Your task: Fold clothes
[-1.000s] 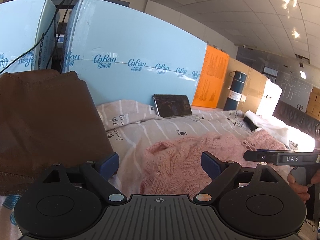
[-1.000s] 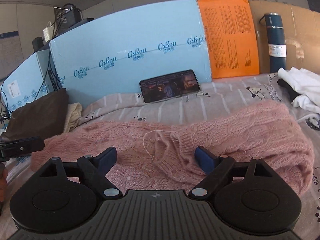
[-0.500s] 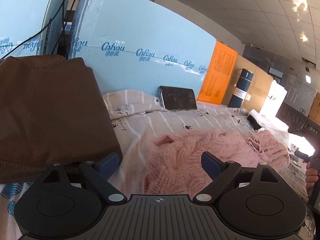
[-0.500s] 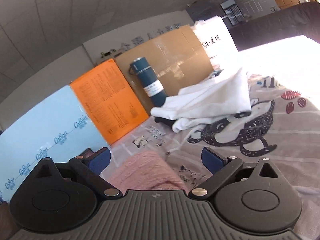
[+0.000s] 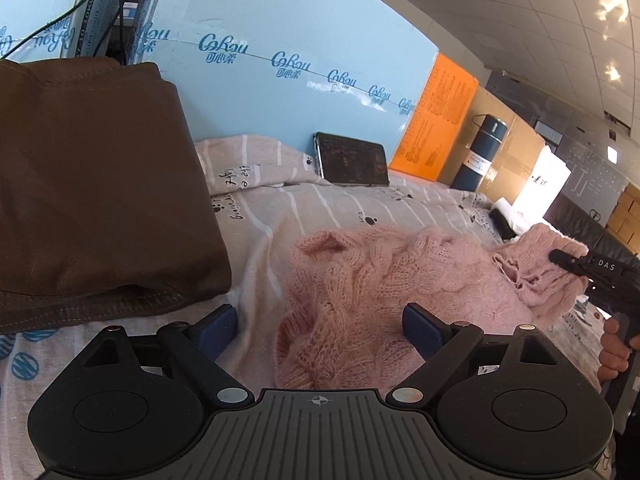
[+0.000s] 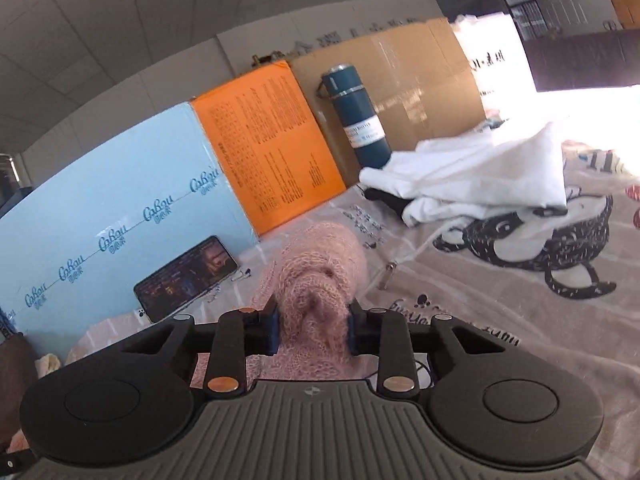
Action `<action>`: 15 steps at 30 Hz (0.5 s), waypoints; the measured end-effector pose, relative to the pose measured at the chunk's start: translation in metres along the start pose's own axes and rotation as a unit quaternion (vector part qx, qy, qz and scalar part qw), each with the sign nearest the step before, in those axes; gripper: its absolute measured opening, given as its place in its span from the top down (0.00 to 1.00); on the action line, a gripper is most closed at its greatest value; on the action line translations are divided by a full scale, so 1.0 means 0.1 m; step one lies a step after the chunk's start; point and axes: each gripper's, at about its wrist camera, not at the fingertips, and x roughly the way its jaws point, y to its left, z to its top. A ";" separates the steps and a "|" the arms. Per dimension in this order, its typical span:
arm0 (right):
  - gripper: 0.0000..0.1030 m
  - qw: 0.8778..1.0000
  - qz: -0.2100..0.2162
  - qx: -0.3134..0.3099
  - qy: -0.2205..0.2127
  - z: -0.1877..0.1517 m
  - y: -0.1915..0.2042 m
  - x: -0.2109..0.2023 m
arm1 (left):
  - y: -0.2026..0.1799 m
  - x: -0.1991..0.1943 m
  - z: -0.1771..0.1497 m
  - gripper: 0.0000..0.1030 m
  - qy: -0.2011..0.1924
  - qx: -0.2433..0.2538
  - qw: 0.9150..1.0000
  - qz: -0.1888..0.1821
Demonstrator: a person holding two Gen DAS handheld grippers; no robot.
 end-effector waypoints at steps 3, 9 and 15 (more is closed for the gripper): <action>0.77 0.998 0.000 -0.037 -0.057 0.07 0.11 -0.21 | -0.03 -0.01 -0.01 0.11 -0.002 0.005 1.000 -0.013; 0.79 0.990 -0.071 -0.061 -0.108 0.29 -0.05 -0.38 | -0.11 -0.02 -0.02 0.11 -0.006 0.024 1.000 -0.007; 0.78 0.971 -0.142 -0.164 -0.099 0.20 -0.03 -0.22 | -0.17 -0.02 -0.05 0.11 -0.005 0.047 0.999 0.008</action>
